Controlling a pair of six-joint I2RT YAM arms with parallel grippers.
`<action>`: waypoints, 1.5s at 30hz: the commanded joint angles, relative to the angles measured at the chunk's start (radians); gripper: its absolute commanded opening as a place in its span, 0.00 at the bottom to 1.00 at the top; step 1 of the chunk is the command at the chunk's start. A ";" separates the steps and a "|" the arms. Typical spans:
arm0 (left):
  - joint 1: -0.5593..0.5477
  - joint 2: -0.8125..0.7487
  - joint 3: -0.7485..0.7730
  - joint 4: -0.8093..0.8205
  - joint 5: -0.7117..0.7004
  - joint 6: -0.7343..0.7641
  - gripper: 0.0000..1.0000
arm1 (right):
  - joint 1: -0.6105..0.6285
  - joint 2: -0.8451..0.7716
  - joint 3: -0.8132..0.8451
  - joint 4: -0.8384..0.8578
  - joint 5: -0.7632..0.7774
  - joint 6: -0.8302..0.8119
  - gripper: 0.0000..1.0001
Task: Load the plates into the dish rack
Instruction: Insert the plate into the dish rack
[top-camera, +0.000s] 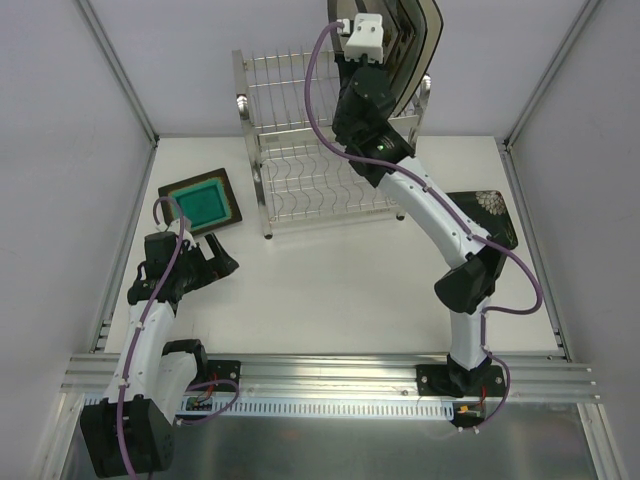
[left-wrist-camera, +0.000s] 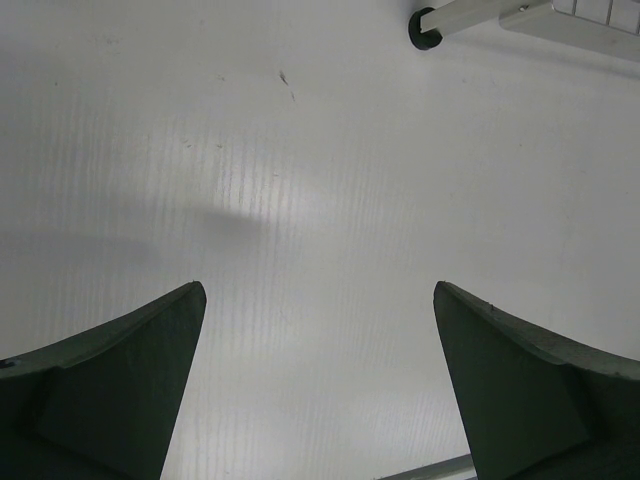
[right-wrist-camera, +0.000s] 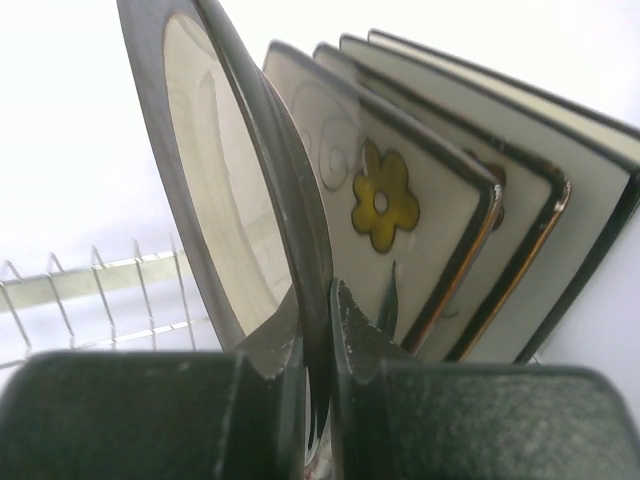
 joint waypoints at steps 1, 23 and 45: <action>-0.006 -0.013 0.037 0.005 -0.010 0.015 0.99 | 0.000 -0.070 0.098 0.247 -0.090 -0.004 0.01; -0.006 -0.019 0.035 0.002 -0.015 0.014 0.99 | 0.006 -0.091 -0.059 0.198 0.044 0.101 0.01; -0.006 -0.028 0.035 -0.003 -0.024 0.011 0.99 | -0.007 -0.063 -0.057 0.384 0.136 -0.036 0.01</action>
